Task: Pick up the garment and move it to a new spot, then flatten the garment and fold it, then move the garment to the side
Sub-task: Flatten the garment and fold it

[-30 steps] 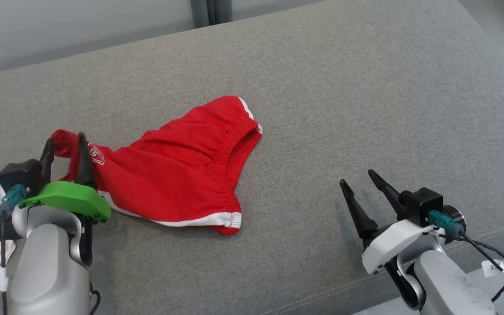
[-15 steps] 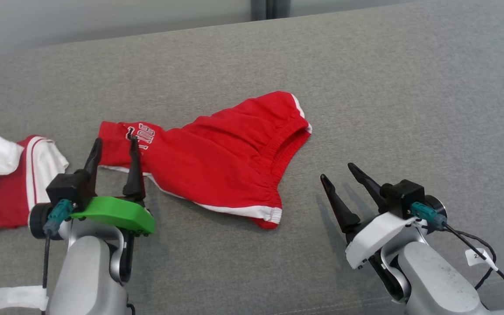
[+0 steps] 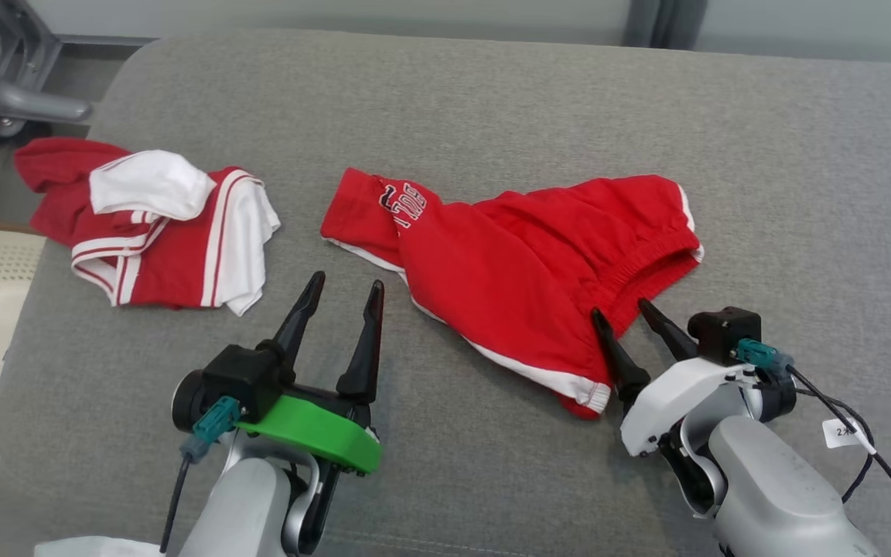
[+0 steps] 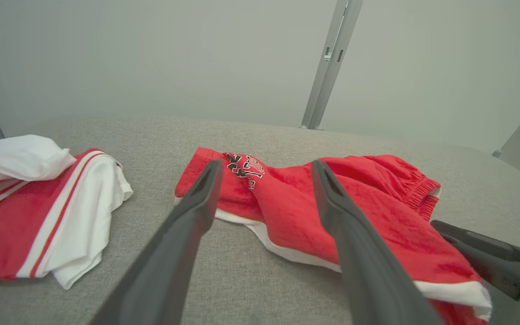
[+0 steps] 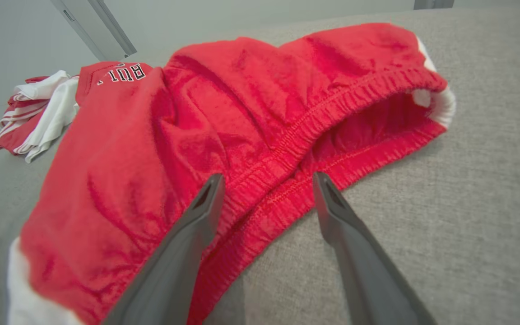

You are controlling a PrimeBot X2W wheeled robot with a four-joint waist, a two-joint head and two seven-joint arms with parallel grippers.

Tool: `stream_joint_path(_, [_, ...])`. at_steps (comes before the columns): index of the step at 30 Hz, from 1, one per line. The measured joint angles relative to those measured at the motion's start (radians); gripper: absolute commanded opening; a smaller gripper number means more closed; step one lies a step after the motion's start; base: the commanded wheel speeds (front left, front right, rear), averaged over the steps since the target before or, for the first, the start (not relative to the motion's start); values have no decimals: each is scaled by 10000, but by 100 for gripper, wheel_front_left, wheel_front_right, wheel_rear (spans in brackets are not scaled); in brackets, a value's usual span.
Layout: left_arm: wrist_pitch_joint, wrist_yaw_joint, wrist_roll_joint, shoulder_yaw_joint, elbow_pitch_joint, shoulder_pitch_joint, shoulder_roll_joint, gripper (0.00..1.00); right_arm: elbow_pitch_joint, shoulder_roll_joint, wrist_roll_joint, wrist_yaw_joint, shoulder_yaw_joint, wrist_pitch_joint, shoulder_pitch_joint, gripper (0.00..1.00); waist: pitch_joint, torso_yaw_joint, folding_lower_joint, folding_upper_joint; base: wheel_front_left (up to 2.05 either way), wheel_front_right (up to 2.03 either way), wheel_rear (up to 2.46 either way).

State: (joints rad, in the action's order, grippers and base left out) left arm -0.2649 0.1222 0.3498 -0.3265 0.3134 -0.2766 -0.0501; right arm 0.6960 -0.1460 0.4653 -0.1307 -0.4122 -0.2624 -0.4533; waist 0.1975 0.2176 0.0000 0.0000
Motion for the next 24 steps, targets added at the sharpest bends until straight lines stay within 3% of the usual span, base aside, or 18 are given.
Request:
stream_joint_path(7, [0, -132, 71, -445, -171, 175, 2, 100, 1327, 117, 368, 0, -119, -35, -355, 100, 30, 954, 0, 0, 0, 0, 0])
stream_joint_path(8, [0, -144, 84, -470, -173, 177, 2, 100, 1521, 105, 357, 0, -104, -36, -448, 47, 38, 1044, 0, 0, 0, 0, 0])
stream_joint_path(9, [0, -167, 84, -489, -174, 183, 2, 100, 1655, 84, 330, -2, -82, -42, -520, 2, 45, 1116, 0, 0, 0, 0, 0])
stream_joint_path(15, [0, -169, 82, -477, -150, 210, 2, 100, 2090, -117, 8, -23, 493, -44, -696, 0, 45, 1175, 0, 0, 0, 0, 0])
stream_joint_path(24, [0, -127, 148, -671, -6, 309, 4, 100, 2320, -1051, -631, -19, 1753, -33, -711, 0, -74, 987, 0, 0, 0, 0, 0])
